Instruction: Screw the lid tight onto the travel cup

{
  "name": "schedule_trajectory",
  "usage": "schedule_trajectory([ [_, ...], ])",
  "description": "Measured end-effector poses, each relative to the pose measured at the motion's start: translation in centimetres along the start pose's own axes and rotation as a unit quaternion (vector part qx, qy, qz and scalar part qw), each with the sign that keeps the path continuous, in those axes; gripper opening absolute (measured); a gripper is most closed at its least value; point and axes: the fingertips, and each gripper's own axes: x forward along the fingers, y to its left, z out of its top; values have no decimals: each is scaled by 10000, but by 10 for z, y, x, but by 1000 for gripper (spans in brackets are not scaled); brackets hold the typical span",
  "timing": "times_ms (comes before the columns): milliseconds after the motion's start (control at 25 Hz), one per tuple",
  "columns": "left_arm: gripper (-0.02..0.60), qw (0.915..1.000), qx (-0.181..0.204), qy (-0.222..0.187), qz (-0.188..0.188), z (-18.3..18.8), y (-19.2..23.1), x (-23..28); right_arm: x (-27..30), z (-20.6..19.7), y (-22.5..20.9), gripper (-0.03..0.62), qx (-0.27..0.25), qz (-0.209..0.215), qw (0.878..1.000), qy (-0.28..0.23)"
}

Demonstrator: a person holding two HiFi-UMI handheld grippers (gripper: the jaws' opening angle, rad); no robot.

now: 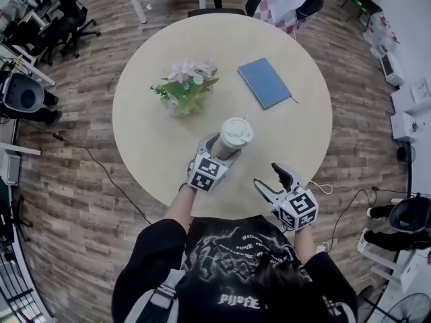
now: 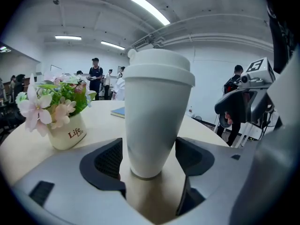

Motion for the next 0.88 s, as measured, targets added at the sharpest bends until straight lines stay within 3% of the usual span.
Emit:
schedule_trajectory([
  [120,356,9998,137,78,-97,-1,-3,10,-3,-1,-3,305,-43,16,10000,53],
  [360,371,9999,57,55,-144,0,-3,17,-2,7,-7,305,-282,234,9992,133],
  [560,370,9999,36,82,-116,0,-3,16,4,40,-11,327,-825,557,9950,70],
  [720,370,9999,22,109,-97,-1,-3,16,11,74,-16,327,-1658,943,9816,20],
  [880,370,9998,3,147,-123,-1,-4,17,22,100,-15,364,-2628,1409,9539,350],
])
